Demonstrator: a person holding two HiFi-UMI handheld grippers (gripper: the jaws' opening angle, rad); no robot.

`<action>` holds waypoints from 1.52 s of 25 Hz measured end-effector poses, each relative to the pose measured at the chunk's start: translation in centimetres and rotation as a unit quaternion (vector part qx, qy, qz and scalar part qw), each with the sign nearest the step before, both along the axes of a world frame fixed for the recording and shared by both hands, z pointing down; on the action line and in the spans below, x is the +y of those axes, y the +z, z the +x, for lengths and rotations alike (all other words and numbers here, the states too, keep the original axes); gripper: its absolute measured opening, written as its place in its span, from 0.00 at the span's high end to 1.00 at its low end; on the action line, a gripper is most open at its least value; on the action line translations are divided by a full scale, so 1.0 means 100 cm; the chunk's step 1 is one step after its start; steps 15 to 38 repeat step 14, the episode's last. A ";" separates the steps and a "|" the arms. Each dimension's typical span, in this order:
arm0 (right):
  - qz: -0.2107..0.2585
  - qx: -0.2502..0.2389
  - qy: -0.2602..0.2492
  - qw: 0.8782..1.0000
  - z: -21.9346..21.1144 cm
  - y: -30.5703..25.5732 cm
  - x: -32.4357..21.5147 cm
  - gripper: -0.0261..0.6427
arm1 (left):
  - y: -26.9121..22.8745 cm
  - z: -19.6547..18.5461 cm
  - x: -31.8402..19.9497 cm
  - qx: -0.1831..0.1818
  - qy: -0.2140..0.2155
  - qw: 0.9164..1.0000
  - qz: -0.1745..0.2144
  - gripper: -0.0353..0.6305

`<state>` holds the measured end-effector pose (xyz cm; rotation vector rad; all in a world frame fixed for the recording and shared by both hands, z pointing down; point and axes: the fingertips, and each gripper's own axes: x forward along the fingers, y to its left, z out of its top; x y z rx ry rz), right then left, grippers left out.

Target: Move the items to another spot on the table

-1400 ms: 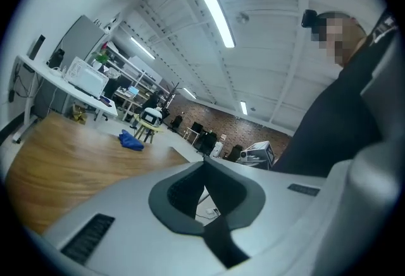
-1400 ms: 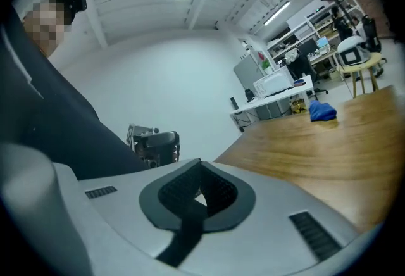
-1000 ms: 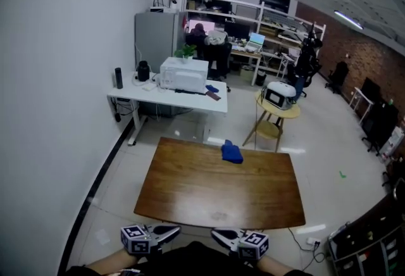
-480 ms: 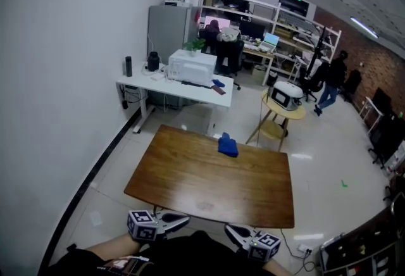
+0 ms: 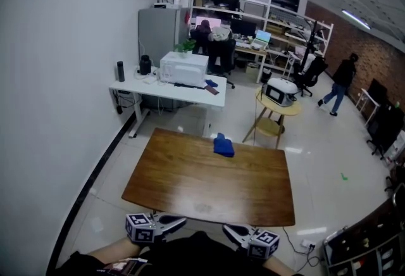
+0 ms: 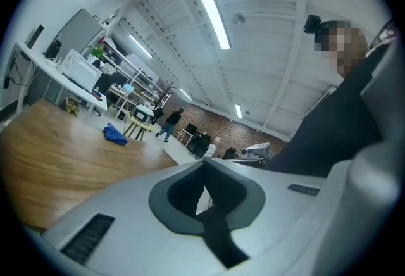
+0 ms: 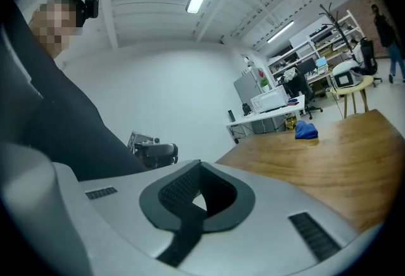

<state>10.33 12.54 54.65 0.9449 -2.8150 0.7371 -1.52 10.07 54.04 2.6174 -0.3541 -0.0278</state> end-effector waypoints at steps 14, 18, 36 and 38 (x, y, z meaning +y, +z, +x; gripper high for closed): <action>0.003 0.010 -0.007 1.000 -0.009 0.006 -0.010 0.99 | 0.000 -0.007 -0.010 0.005 0.005 1.000 -0.007 0.96; 0.003 0.010 -0.007 1.000 -0.009 0.006 -0.010 0.99 | 0.000 -0.007 -0.010 0.005 0.005 1.000 -0.007 0.96; 0.003 0.010 -0.007 1.000 -0.009 0.006 -0.010 0.99 | 0.000 -0.007 -0.010 0.005 0.005 1.000 -0.007 0.96; 0.003 0.010 -0.007 1.000 -0.009 0.006 -0.010 0.99 | 0.000 -0.007 -0.010 0.005 0.005 1.000 -0.007 0.96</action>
